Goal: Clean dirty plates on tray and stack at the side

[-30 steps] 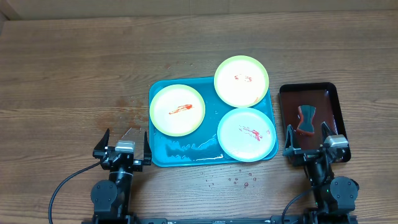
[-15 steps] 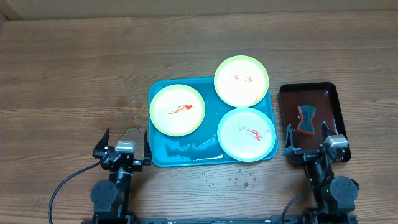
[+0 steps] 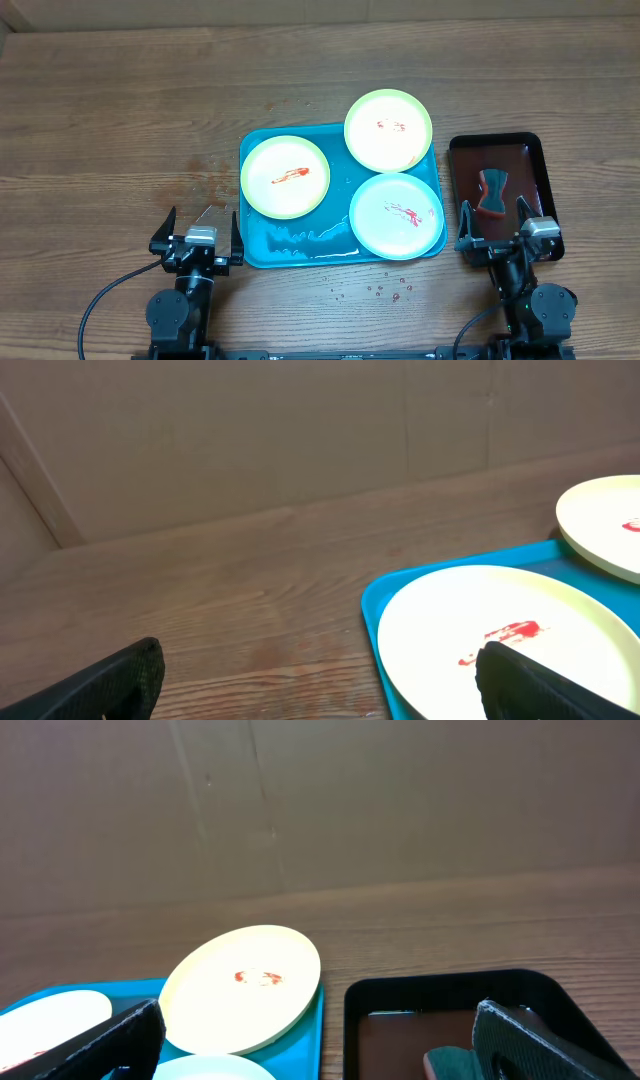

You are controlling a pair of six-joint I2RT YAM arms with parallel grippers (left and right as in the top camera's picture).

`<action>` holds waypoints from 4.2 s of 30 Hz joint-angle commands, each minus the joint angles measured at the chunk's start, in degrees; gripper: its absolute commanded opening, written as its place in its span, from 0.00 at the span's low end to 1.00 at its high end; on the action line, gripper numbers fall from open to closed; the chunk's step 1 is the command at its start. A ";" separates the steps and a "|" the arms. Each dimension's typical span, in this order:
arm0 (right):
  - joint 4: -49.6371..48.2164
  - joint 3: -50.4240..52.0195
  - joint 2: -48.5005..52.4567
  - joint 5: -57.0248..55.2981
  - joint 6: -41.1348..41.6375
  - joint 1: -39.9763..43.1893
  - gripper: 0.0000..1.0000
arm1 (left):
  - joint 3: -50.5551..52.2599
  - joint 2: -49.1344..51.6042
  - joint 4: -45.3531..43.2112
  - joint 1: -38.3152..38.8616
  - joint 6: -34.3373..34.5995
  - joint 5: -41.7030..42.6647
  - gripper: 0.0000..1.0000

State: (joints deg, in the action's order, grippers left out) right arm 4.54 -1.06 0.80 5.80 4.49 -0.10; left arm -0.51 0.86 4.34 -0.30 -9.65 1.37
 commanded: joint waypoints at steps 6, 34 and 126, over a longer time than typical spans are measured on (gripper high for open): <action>-0.31 0.59 -0.42 0.26 0.35 -0.33 1.00 | 0.24 -0.59 0.04 0.33 -2.34 -1.60 1.00; 0.50 -4.76 0.20 -5.25 -2.12 -0.17 1.00 | -17.33 7.58 11.93 0.33 8.59 10.12 1.00; 51.84 -68.02 75.06 -2.69 10.10 -0.02 0.83 | -86.53 119.89 57.99 8.61 18.16 6.12 0.10</action>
State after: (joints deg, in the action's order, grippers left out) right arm 55.88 -67.85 74.87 6.87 11.75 -0.10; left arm -86.63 120.25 61.95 7.90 1.91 6.72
